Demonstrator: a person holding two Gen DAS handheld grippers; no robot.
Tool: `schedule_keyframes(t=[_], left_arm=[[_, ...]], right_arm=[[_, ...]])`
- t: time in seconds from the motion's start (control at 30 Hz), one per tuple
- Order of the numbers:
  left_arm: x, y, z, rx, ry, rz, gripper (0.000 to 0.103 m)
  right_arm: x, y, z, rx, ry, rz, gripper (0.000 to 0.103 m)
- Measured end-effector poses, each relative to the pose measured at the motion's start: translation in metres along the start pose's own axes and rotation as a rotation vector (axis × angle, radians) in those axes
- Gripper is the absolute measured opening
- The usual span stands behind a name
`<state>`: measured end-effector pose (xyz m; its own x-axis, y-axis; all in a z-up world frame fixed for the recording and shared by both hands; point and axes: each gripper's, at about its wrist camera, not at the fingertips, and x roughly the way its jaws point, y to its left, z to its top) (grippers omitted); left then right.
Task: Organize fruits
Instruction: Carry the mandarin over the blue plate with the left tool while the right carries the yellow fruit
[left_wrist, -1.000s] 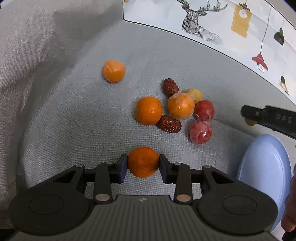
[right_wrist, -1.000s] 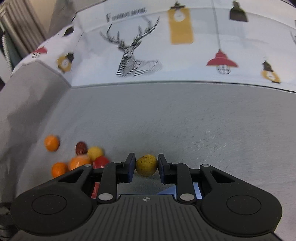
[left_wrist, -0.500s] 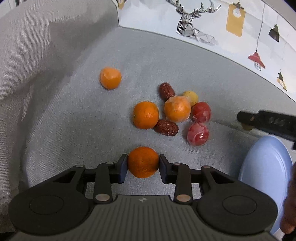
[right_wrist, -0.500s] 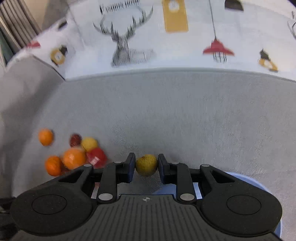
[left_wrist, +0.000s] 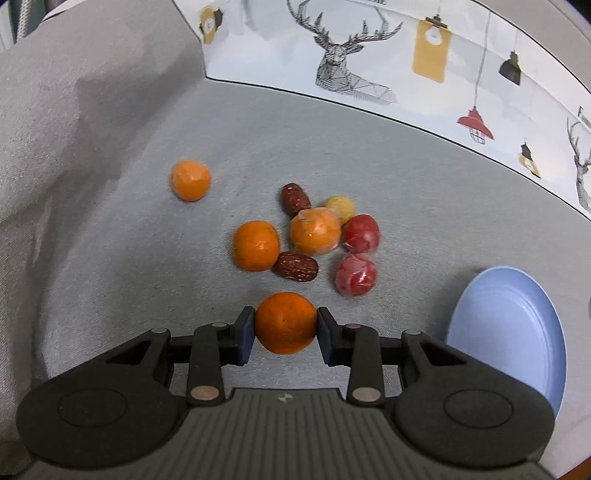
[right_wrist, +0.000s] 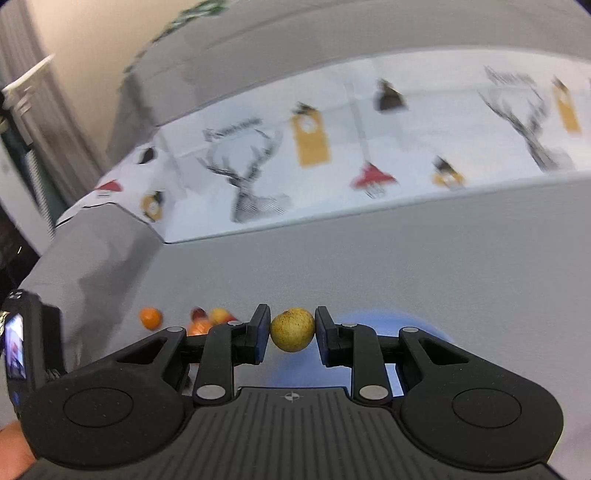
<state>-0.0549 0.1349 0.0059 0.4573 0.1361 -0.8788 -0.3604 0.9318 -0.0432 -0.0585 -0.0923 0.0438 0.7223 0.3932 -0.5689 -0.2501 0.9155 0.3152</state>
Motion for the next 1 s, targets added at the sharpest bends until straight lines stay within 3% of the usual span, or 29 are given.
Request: schedule_keyframes(t=[0.23, 0.57, 1.0], left_arm=[[-0.003, -0.008, 0.001, 0.038, -0.024, -0.027, 0.039], [-0.004, -0.03, 0.002, 0.12, -0.069, -0.065, 0.039], [-0.019, -0.077, -0.014, 0.302, -0.145, -0.27, 0.039]], right_arm=[[0.005, -0.032, -0.012, 0.024, 0.04, -0.094, 0.028], [0.006, -0.036, -0.012, -0.011, 0.051, -0.109, 0.028], [0.01, -0.048, -0.012, -0.008, 0.079, -0.149, 0.028]])
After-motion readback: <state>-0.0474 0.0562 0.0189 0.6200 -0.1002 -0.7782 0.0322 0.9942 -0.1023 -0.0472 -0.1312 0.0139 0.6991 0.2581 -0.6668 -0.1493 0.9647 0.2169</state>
